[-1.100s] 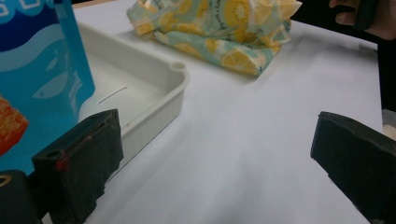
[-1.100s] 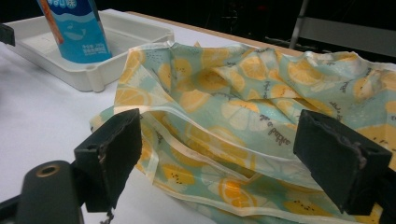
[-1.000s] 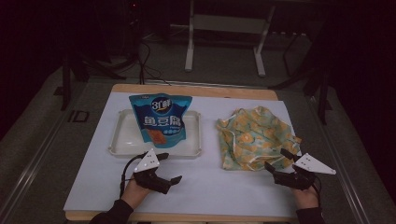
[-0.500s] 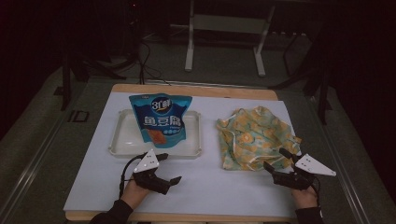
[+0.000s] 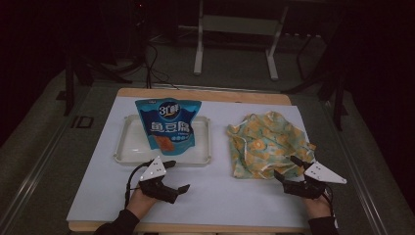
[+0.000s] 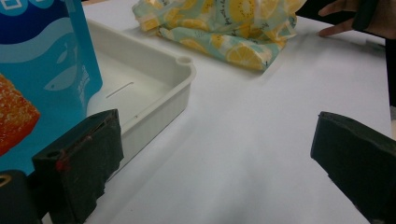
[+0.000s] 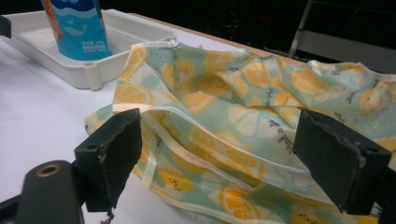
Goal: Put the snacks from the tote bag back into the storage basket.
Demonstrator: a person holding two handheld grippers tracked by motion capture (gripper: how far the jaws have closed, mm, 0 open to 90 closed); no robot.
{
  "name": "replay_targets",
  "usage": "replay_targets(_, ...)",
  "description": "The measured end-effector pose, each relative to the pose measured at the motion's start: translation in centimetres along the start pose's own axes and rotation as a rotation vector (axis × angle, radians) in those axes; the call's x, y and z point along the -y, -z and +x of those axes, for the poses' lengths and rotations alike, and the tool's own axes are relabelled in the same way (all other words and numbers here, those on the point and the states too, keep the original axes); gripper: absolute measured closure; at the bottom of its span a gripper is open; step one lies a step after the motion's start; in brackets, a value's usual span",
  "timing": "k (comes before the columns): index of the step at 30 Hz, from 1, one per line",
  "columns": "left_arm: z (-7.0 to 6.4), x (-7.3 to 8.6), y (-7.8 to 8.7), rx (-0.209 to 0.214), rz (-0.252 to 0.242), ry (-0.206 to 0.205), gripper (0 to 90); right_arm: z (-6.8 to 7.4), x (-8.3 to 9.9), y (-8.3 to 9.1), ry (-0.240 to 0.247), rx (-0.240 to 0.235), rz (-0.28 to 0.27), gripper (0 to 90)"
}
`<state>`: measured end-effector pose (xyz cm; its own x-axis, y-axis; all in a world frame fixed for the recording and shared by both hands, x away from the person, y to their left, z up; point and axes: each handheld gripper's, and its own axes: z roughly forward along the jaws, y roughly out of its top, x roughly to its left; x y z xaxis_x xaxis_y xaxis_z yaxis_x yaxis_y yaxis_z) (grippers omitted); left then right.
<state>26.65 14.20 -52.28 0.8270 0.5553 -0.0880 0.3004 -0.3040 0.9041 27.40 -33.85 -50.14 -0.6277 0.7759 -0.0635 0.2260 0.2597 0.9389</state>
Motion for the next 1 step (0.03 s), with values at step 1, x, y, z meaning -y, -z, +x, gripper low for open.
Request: replay_targets(1,0.0,0.0,0.0,0.0,0.0,0.0,2.9,0.02,-0.01,-0.03,0.002,0.0,0.002,15.3)
